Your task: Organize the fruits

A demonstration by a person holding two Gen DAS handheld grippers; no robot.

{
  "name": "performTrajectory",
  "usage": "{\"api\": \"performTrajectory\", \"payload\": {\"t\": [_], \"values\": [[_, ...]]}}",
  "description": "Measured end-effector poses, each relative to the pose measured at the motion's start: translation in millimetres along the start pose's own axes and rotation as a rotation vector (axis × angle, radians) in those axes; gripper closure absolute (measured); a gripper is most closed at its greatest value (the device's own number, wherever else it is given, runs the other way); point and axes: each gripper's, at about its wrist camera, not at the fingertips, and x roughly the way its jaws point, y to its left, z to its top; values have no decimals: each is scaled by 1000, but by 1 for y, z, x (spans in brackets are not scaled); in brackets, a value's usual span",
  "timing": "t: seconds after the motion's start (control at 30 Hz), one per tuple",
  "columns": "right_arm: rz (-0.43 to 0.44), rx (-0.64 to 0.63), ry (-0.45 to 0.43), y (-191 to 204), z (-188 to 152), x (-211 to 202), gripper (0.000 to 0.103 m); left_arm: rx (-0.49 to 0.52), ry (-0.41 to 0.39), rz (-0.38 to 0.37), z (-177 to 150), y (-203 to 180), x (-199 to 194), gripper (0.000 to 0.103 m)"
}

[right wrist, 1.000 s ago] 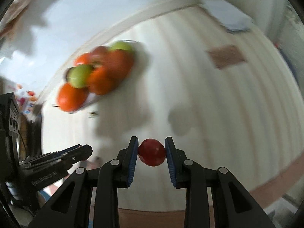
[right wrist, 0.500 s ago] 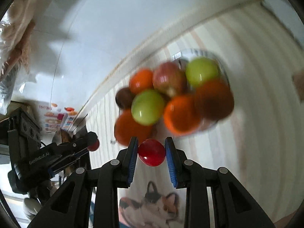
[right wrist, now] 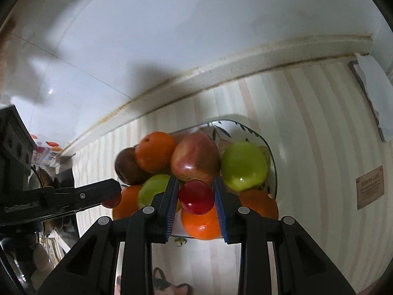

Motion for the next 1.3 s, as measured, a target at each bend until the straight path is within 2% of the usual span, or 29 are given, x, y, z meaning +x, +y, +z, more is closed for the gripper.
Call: {"api": "performTrajectory", "payload": {"t": [0.17, 0.2, 0.23, 0.27, 0.33, 0.47, 0.57, 0.63, 0.67, 0.77, 0.83, 0.87, 0.93, 1.13, 1.2, 1.3], "values": [[56, 43, 67, -14, 4, 17, 70, 17, 13, -17, 4, -17, 6, 79], [63, 59, 81, -19, 5, 18, 69, 28, 15, -15, 4, -21, 8, 79], [67, 67, 82, -21, 4, 18, 62, 34, 17, -11, 4, -23, 9, 79], [71, 75, 76, -23, 4, 15, 54, 38, 21, -12, 4, -25, 10, 79], [67, 85, 42, -26, 5, 4, 49, 42, 32, -17, 5, -29, 14, 79], [34, 90, 7, -31, 8, -10, 46, 48, 49, -1, 7, -33, 24, 79], [10, 88, 0, -34, 9, -16, 43, 54, 80, 51, 8, -37, 32, 78], [-4, 83, 3, -35, 9, -17, 39, 42, 96, 92, 8, -39, 35, 74], [-16, 81, 0, -36, 9, -19, 33, 48, 91, 97, 8, -41, 34, 70], [-44, 75, -9, -39, 7, -22, 20, 95, 47, 157, 6, -49, 29, 57], [-58, 71, -13, -42, 6, -25, 18, 117, 10, 189, 3, -51, 21, 41], [-67, 65, -16, -42, 5, -27, 15, 125, -8, 203, 0, -51, 17, 26], [-110, 33, -32, -40, 1, -34, 11, 147, -58, 243, -7, -51, 6, 15], [-289, -150, -83, -13, -26, -53, 7, 218, -205, 424, -54, -46, -17, 11], [-316, -191, -98, -7, -36, -59, 7, 220, -233, 461, -71, -41, -21, 11], [-313, -209, -105, -1, -51, -67, 6, 205, -255, 490, -92, -33, -27, 11]]}}
